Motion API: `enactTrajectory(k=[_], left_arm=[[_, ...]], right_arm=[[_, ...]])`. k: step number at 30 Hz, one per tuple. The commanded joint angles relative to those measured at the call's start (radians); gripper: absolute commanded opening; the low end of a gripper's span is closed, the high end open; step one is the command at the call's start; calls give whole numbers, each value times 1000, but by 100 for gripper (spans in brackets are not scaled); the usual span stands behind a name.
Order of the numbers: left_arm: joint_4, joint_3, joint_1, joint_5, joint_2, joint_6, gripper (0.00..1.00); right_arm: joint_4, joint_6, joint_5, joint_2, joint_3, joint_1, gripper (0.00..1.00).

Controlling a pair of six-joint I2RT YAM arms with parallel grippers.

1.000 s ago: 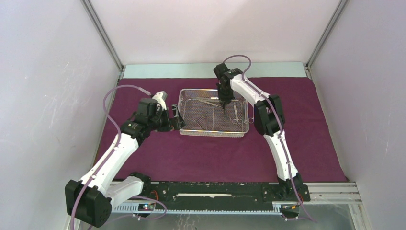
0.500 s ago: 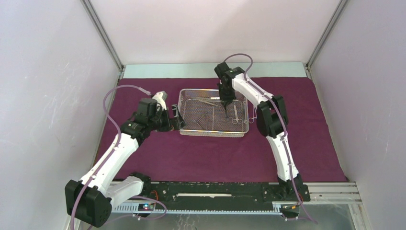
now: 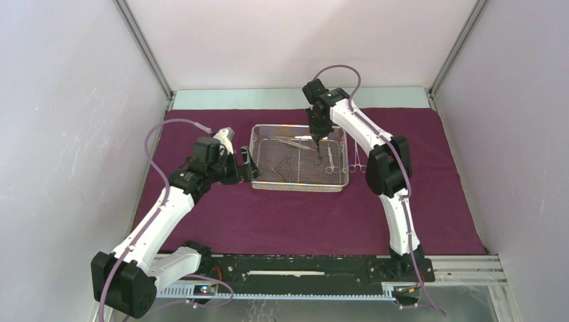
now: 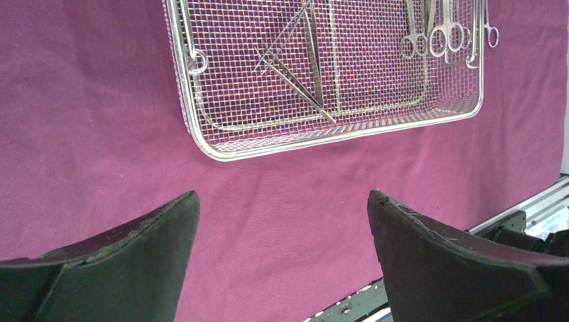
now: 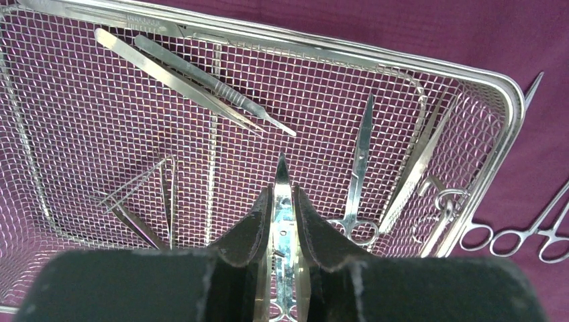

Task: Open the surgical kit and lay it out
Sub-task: Pick up the medical item from the container.

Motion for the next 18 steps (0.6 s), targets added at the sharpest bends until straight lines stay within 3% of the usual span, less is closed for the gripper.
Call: enactTrajectory(k=[1,7,18], left_arm=[[35,-15,6,24,-6,-9,100],[36,-15,5,28,-10,-9,100],[48,-20,6,53,-16,-16,100]], right_arm=[[5,-3,30,-113,-31,10,12],[24,13,33,-210,-129,11,12],[100,56,29,-519,-518,-4,12]])
